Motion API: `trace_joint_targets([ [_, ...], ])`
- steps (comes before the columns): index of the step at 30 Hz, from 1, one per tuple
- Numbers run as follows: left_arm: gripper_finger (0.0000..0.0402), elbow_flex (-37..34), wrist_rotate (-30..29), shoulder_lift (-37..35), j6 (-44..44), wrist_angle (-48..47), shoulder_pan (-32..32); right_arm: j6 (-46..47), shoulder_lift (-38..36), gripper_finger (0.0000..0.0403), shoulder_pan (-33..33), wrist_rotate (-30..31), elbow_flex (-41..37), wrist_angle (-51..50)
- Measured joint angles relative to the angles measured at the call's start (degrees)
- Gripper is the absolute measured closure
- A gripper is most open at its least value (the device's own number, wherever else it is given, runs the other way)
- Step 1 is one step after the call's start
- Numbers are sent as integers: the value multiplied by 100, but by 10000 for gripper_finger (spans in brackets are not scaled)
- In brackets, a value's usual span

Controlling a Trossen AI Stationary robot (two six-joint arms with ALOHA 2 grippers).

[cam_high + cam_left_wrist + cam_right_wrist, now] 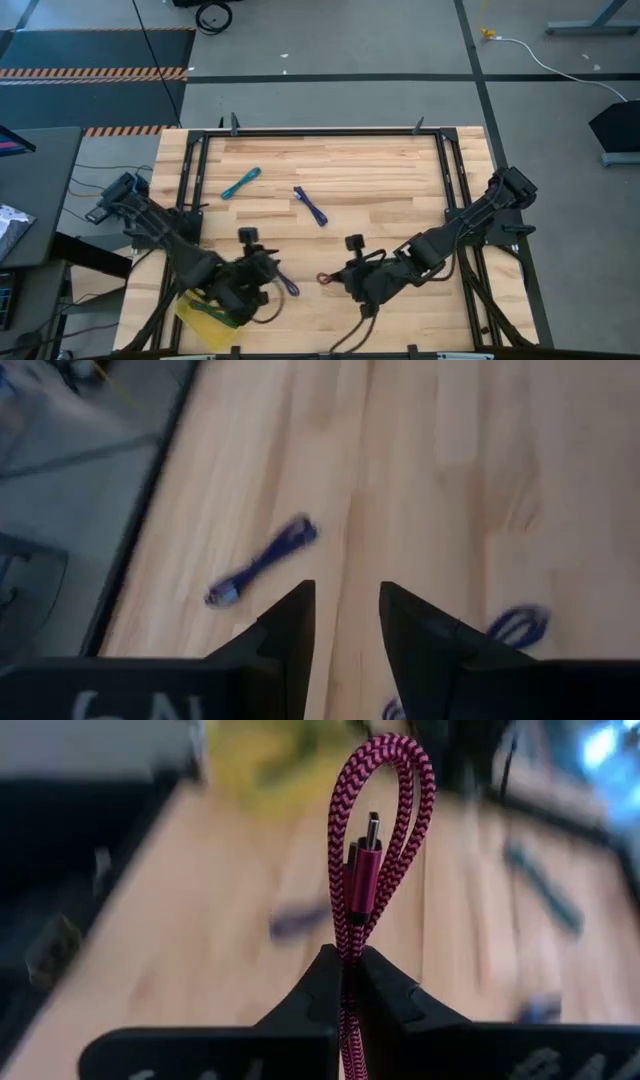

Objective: Pick and place USB-C Cables
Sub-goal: Put the black charger cable into the yellow bin

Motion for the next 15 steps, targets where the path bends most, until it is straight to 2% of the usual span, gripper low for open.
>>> trace_joint_targets([
  [4, 280, 2, -734, -388, -395, 48, -634, -861, 2, 387, -32, -231, 1, 1207],
  [9, 280, 4, -1686, -579, -706, 253, -1398, -1337, 7, 387, -198, -611, 1, 2089],
  [15, 280, -248, -2403, -571, -860, 559, -1691, -1431, 7, 387, -549, -1210, 1, 2741],
])
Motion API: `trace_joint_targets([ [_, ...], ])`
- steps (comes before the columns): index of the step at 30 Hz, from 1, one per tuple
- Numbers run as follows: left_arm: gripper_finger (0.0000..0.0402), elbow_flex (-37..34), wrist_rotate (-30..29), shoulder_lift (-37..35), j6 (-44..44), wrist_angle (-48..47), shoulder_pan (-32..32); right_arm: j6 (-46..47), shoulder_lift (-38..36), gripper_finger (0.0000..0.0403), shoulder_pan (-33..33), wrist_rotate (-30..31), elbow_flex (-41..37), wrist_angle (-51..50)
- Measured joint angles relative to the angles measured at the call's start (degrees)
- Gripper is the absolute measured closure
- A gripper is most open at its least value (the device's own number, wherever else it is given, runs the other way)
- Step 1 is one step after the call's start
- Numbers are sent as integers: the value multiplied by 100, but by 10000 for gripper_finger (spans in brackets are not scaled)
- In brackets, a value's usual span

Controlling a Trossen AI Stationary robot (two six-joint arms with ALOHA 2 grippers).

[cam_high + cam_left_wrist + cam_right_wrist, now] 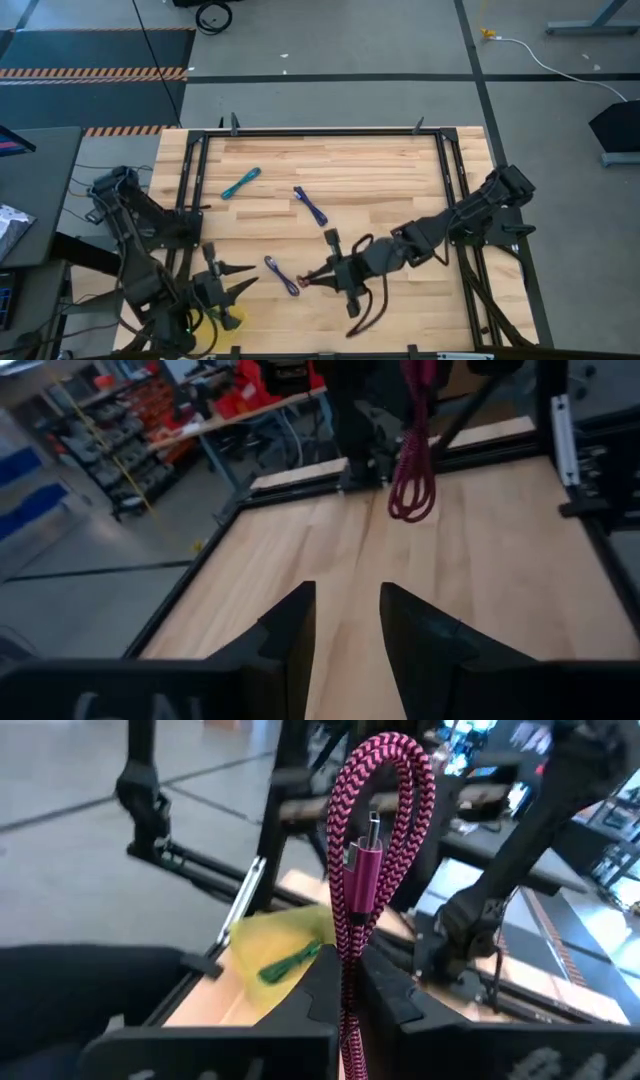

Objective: Pick and place USB-C Cables
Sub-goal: Put the black charger cable into the yellow bin

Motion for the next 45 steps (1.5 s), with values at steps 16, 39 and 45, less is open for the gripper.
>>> trace_joint_targets([
  [16, 167, -189, 176, 4, -131, 725, 567, -795, 2, 384, -216, -652, 0, 443],
  [39, 113, -187, 1871, 7, 3041, 3771, 1488, -1522, 4, 384, -249, -1554, -2, 1250],
  [45, 113, -187, 2415, 7, 3202, 4009, 1511, -1544, 4, 384, -252, -1584, -2, 1258],
])
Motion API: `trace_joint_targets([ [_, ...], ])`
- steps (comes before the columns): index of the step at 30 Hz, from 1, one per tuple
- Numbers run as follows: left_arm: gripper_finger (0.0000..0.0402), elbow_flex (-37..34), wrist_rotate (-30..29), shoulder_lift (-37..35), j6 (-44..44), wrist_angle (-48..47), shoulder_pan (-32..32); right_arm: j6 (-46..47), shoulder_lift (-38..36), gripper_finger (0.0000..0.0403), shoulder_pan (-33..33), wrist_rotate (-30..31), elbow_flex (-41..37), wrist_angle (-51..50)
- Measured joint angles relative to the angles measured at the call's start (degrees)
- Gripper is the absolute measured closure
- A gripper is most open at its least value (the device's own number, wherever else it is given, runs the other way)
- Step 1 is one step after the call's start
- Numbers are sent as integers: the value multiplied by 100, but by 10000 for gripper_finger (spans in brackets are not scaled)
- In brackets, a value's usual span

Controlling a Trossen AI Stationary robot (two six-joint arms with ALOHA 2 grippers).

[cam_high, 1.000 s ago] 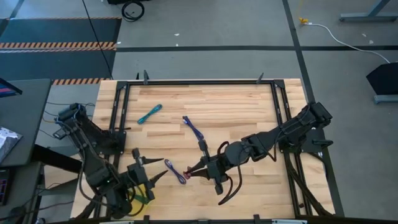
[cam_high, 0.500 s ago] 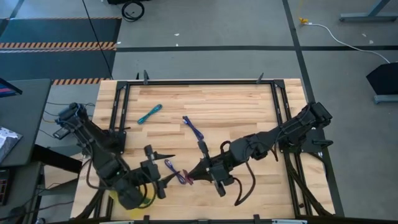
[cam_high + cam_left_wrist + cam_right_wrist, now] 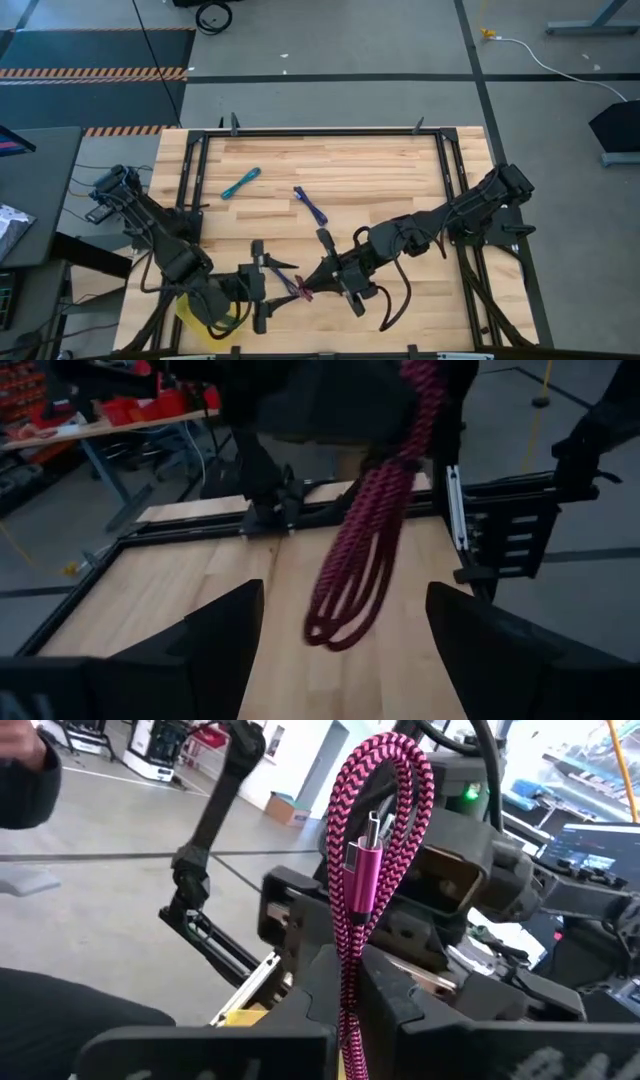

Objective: Pick and place USB-C Cables
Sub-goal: Put the black charger cable into the yellow bin

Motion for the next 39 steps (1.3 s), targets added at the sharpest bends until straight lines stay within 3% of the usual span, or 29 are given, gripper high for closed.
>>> trace_joint_targets([
  [4, 113, 1, 54, 0, 170, 170, 39, 0, 0, 384, 1, -29, 0, 41],
  [7, 116, 1, 414, 3, 257, 165, 114, 53, 0, 383, -31, -51, 0, 39],
  [11, 144, 1, 708, 4, 164, 167, 166, 68, 0, 381, -35, -74, 0, 39],
  [14, 196, 1, 721, 4, 146, 107, 188, 145, 0, 380, -32, -154, 0, 30],
  [19, 347, 1, 1366, 4, 143, -36, 204, 547, 0, 369, -68, -197, 0, -42],
  [21, 383, 2, 1502, 4, 91, -76, 229, 623, 2, 362, -87, -215, 0, -72],
  [34, 389, 3, 1432, 4, -50, -443, 291, 664, 2, 336, -227, -108, 0, -265],
  [39, 389, 10, 1161, -4, -559, -972, 291, 669, 2, 336, -261, -79, 0, -362],
])
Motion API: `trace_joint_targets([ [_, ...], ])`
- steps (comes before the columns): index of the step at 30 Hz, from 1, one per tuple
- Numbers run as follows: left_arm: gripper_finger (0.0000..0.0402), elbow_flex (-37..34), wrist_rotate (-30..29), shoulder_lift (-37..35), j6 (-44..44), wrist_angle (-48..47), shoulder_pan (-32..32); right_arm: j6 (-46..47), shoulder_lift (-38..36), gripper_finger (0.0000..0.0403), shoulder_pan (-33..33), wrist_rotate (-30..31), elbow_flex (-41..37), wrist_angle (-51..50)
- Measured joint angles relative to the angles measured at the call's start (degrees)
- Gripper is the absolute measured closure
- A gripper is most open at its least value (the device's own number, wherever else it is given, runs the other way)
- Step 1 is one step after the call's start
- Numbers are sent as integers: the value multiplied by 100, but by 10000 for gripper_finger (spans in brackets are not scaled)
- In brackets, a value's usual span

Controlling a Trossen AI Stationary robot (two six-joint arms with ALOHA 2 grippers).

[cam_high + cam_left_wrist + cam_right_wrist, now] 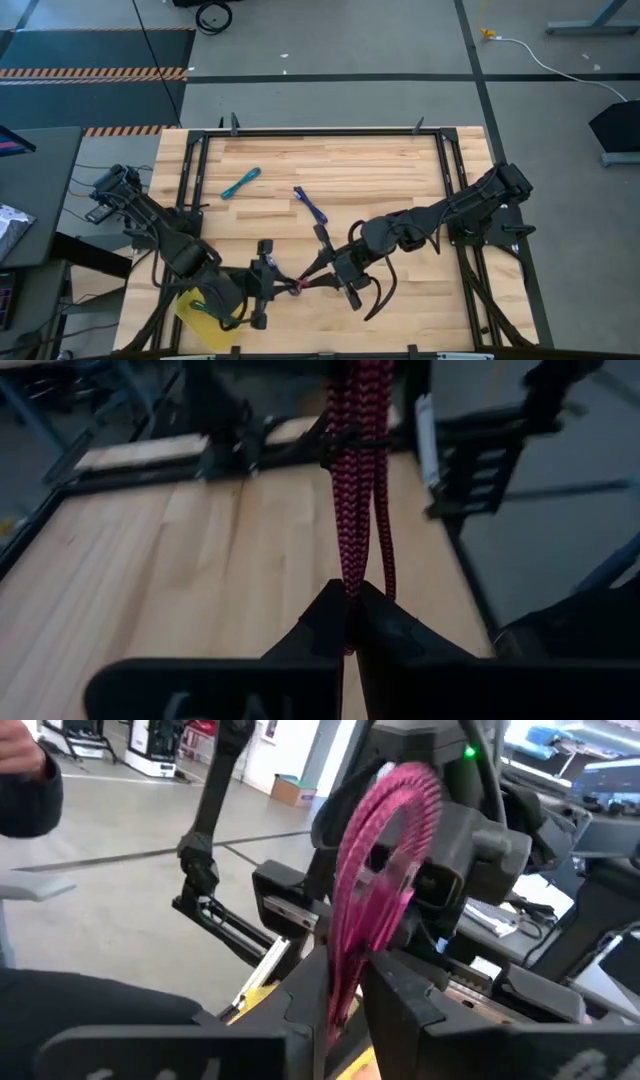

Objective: Pick and place USB-C Cables
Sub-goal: Put the black charger cable into the yellow bin

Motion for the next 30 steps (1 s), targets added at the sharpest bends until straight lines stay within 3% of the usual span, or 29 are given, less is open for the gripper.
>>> trace_joint_targets([
  [7, 389, -7, -112, 4, -503, -570, 0, 313, -2, 304, -133, 173, 0, -431],
  [11, 389, -7, -113, 4, -699, -806, -1, 617, -2, 252, -265, 287, 0, -913],
  [20, 389, -7, -103, 9, -2025, -2153, -156, 827, -2, 137, -339, 306, 0, -1433],
  [25, 389, -7, 10, 9, -2839, -3019, -470, 1436, -2, 111, -339, 302, 0, -2505],
  [30, 389, -7, 51, 9, -3936, -3849, -766, 2186, -3, 110, -323, 298, -36, -3615],
])
